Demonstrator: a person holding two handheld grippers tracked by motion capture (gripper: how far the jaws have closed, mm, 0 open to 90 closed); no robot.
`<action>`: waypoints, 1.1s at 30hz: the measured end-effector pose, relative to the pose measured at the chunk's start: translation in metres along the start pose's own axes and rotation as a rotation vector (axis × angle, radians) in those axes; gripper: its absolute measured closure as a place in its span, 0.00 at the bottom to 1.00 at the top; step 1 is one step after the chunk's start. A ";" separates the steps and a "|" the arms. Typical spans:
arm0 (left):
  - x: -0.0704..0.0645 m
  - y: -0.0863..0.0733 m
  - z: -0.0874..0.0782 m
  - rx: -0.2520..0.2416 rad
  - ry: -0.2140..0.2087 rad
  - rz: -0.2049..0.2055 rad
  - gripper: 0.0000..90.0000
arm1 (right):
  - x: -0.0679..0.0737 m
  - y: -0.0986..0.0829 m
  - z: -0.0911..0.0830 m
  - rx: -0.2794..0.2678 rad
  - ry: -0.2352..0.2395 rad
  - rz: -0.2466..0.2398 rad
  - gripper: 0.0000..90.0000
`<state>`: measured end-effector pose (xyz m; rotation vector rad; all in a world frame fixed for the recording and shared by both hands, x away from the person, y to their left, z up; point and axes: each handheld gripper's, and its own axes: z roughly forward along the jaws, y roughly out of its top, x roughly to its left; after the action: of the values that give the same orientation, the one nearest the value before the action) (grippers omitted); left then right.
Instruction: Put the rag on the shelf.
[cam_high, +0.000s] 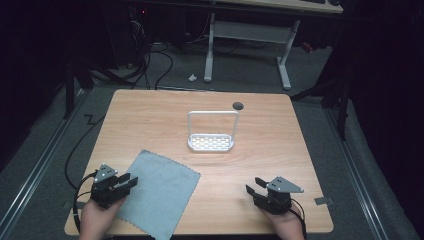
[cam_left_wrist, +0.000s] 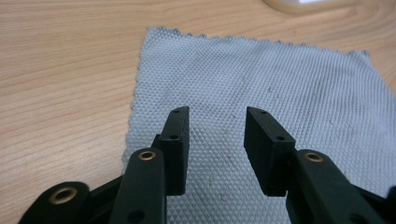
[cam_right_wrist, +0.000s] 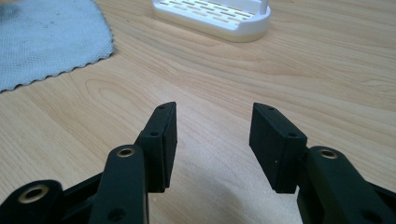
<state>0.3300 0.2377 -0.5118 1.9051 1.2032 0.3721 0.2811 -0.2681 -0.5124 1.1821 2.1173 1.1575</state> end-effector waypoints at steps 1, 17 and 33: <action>0.000 0.000 -0.001 -0.002 0.003 0.002 0.68 | 0.000 -0.001 0.000 0.001 -0.003 -0.001 0.58; -0.007 0.002 -0.001 -0.008 -0.050 0.025 0.77 | -0.003 -0.002 0.001 0.003 0.011 0.028 0.58; -0.027 -0.017 0.001 0.187 0.028 0.140 1.00 | 0.004 0.013 0.022 -0.015 0.074 -0.010 0.58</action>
<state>0.3072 0.2175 -0.5210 2.1592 1.1605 0.3726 0.3008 -0.2516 -0.5130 1.1371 2.1619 1.2281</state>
